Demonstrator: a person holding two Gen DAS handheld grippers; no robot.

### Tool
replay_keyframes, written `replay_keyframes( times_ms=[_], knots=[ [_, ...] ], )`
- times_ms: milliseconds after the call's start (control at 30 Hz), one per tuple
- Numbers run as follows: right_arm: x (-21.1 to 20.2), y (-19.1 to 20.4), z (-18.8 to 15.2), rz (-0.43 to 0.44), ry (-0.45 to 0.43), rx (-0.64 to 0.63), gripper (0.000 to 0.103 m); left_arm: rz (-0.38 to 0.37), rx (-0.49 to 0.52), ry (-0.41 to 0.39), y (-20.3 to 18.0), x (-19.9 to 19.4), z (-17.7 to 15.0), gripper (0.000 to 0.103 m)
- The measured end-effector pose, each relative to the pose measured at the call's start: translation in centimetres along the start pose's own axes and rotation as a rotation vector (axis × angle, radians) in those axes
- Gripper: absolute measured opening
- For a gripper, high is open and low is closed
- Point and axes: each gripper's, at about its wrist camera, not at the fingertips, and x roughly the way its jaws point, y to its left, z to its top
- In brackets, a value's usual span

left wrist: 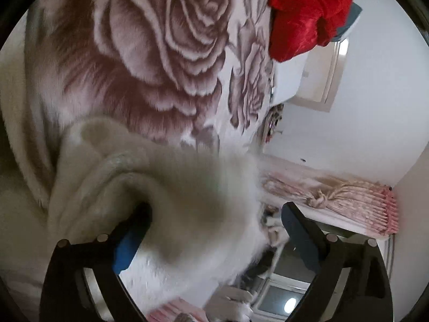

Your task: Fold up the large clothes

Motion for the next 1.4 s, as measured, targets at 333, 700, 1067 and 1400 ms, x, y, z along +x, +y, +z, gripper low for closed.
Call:
replay_keyframes(
  times_ms=[333,700,1067,1400],
  knots=[
    [-1.2,1.2,-1.3,-0.692,0.054,-0.515,0.088,0.254,0.241,-0.021,-0.2,3.5,0.3,0.098],
    [3.4,-6.0,4.1,-0.479,0.255,-0.364,0.084,0.432,0.321,-0.14,-0.7,-1.1,-1.7,0.098],
    [-4.6,-10.2,-6.8,-0.015,-0.121,0.13,0.036,0.879,0.664,-0.291,-0.8,-6.2,-9.5,0.098],
    [-6.7,-19.2,-16.6,-0.244,-0.065,0.332,0.039,0.906,0.677,-0.166,3.5,-1.8,-13.7,0.101]
  ],
)
